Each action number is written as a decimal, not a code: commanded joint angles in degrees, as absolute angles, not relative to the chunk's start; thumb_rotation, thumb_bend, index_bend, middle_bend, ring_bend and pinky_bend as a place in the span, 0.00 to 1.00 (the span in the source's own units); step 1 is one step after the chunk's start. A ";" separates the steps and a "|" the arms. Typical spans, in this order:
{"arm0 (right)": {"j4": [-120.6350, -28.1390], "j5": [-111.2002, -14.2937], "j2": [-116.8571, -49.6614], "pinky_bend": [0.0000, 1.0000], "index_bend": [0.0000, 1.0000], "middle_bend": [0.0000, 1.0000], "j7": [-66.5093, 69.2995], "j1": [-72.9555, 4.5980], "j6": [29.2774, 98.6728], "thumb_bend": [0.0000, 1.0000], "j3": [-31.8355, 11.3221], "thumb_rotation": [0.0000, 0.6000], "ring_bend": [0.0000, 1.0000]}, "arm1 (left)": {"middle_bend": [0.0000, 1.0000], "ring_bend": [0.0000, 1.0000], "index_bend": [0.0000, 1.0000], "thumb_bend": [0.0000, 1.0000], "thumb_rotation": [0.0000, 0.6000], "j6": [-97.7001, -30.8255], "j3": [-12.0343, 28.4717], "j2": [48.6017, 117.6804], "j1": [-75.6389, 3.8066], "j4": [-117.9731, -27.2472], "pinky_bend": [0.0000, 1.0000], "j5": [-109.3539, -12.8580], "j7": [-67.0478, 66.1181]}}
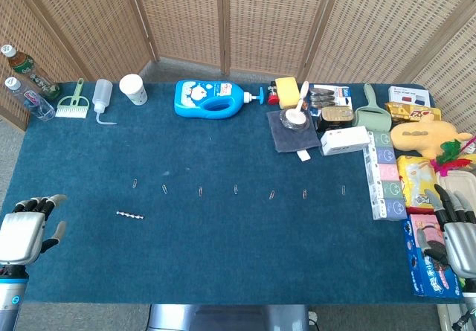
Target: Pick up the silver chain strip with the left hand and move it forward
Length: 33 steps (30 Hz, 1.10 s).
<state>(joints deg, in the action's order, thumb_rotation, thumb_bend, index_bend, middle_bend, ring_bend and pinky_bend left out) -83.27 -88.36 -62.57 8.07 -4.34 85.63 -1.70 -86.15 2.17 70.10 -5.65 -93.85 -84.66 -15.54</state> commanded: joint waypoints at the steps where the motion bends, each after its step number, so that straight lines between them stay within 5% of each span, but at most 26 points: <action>1: -83.04 -88.48 -62.62 0.00 0.00 0.00 8.50 -4.29 85.56 0.51 -1.63 0.84 0.00 | 0.41 0.34 0.28 0.34 1.00 -86.44 2.01 69.93 -5.45 -93.88 0.33 -84.97 -15.26; 16: -83.85 -89.15 -62.73 0.00 0.00 0.00 8.35 -4.00 86.10 0.51 -1.57 0.84 0.00 | 0.41 0.35 0.28 0.34 1.00 -86.67 2.81 68.05 -5.68 -93.90 0.38 -85.38 -13.76; 27: -85.78 -89.15 -62.09 0.00 0.00 0.00 7.54 -3.65 86.47 0.51 -1.67 0.84 0.00 | 0.43 0.37 0.28 0.34 1.00 -80.78 3.91 67.83 -9.75 -92.70 0.38 -84.86 -13.09; 30: -85.86 -88.98 -62.07 0.00 0.00 0.00 7.51 -3.68 86.14 0.51 -1.66 0.84 0.00 | 0.52 0.44 0.28 0.34 1.00 -77.99 4.28 67.68 -11.79 -91.79 0.42 -84.84 -13.76; 33: -85.97 -88.91 -62.06 0.00 0.00 0.00 7.47 -3.80 85.86 0.51 -1.71 0.84 0.00 | 0.72 0.64 0.30 0.33 1.00 -75.90 4.46 67.44 -13.83 -91.10 0.62 -85.91 -13.90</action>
<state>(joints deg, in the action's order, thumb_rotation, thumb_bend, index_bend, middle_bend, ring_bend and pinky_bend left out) -85.95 -88.92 -62.07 7.48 -3.77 85.88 -1.69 -77.13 4.21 67.58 -12.64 -91.71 -85.31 -13.64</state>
